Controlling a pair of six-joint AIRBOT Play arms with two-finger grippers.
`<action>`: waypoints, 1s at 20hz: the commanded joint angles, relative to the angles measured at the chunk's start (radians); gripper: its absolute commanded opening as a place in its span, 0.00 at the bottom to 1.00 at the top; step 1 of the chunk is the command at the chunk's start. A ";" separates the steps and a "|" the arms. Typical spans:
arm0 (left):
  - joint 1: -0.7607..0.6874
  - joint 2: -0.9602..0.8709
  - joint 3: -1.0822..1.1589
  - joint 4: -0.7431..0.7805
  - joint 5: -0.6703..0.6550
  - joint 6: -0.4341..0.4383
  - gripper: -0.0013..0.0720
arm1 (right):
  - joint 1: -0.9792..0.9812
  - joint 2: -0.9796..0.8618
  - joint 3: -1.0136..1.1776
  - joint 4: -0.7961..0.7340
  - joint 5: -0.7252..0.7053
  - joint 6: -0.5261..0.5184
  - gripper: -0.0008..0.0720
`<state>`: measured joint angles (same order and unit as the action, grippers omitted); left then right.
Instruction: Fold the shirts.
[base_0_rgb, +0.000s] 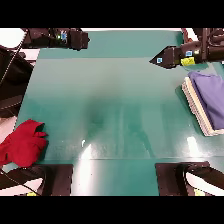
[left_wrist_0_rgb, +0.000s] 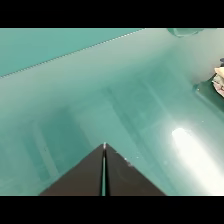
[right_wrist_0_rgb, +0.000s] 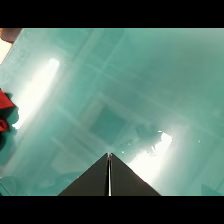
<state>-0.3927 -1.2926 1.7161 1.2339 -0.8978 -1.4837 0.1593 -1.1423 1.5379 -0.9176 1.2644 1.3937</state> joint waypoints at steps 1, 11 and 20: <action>0.001 0.000 0.000 0.000 0.000 0.000 0.06 | 0.001 0.002 0.001 0.001 -0.014 0.000 0.04; 0.001 0.000 0.000 0.000 0.001 0.000 0.06 | 0.001 0.004 0.001 0.001 -0.004 0.000 0.04; 0.249 0.253 -0.119 0.214 -0.332 -0.009 0.06 | 0.002 0.006 0.001 0.000 -0.006 0.000 0.04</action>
<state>-0.2493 -1.1526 1.6711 1.3373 -1.0359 -1.4887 0.1596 -1.1370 1.5379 -0.9173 1.2598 1.3937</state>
